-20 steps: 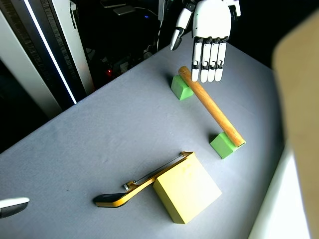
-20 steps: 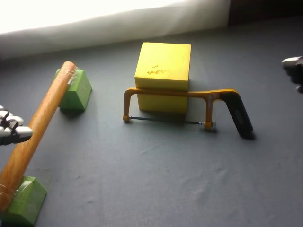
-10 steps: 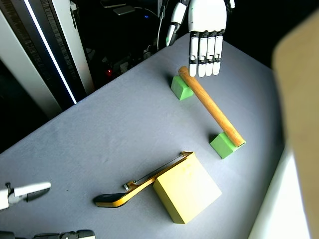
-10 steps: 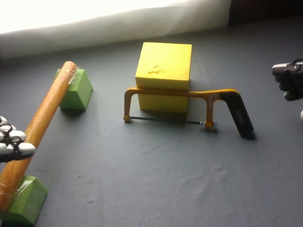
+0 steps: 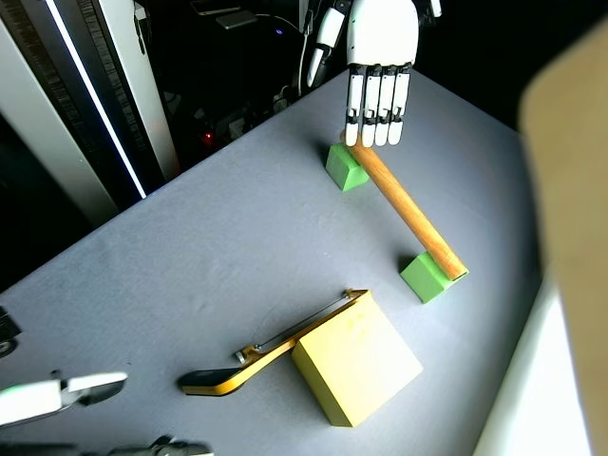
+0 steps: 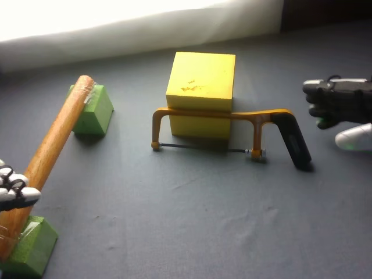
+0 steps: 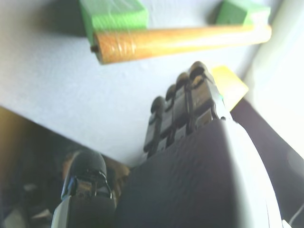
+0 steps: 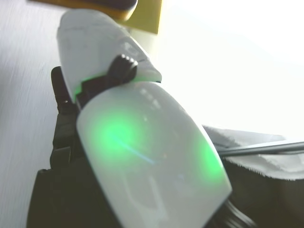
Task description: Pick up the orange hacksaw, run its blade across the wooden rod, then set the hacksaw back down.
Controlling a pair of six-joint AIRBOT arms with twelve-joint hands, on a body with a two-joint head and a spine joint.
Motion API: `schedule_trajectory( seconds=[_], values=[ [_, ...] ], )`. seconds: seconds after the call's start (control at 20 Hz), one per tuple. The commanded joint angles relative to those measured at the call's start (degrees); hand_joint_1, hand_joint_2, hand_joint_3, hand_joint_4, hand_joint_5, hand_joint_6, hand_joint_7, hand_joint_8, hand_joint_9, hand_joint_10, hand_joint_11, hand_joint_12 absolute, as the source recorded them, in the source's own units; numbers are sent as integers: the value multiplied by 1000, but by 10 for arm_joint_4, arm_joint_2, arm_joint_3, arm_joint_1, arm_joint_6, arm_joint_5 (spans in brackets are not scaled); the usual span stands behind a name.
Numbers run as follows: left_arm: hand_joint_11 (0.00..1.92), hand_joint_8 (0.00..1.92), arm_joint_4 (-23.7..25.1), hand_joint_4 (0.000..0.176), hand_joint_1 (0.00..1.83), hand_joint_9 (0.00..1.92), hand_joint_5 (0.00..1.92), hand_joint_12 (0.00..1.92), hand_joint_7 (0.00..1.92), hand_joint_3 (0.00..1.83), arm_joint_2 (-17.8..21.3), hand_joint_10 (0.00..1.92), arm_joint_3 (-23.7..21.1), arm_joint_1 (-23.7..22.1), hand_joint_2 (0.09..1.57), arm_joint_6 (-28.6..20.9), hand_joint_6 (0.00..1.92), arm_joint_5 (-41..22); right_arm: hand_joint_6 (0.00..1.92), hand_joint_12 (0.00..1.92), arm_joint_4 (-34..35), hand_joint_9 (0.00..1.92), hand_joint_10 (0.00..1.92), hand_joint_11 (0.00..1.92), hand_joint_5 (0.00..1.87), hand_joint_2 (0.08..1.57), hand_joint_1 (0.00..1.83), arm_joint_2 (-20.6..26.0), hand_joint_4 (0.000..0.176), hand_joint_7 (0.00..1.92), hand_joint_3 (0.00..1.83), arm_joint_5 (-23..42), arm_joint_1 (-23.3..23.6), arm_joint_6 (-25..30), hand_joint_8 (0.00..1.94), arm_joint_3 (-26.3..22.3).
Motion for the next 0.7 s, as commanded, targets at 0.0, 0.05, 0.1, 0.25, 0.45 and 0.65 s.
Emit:
schedule_trajectory(
  seconds=[0.0, 0.05, 0.1, 0.25, 0.45, 0.65],
  values=[
    [6, 5, -10, 0, 0, 6, 14, 3, 13, 0, -1, 3, 2, -4, 1271, -2, 6, 9, 4, 865, 36, 193, 4, 0, 70, 1151, 1393, 1, 0, 73, 0, 43, 12, 4, 4, 8],
    [3, 0, -10, 0, 0, 0, 12, 1, 3, 0, -1, 0, 3, -3, 1272, -2, 4, 10, 6, 907, 36, 214, 9, 0, 85, 1147, 1397, -2, 0, 86, 0, 40, 15, 3, 6, 9],
    [19, 3, -10, 0, 0, 3, 22, 9, 8, 0, -3, 1, 4, -2, 1268, -2, 7, 11, 7, 912, 36, 222, 10, 0, 92, 1145, 1383, -8, 0, 94, 0, 33, 22, 2, 7, 13],
    [4, 1, -10, 0, 0, 7, 15, 4, 6, 0, -7, 2, 6, 10, 1268, -2, 2, 10, 2, 747, 58, 226, 3, 0, 107, 1118, 1375, -24, 0, 125, 0, 26, 31, -14, 4, 16],
    [12, 3, -10, 0, 0, 3, 13, 6, 13, 0, -15, 1, 7, 32, 1259, 0, 0, 0, 0, 743, 74, 214, 1, 0, 97, 1129, 1339, -31, 0, 105, 0, 28, 38, -32, 0, 16],
    [1, 0, -10, 0, 0, 0, 9, 0, 7, 1, -26, 0, 7, 42, 1269, 0, 4, 4, 4, 817, 74, 242, 6, 0, 126, 1129, 1335, -25, 0, 139, 0, 31, 40, -32, 4, 16]
  ],
)
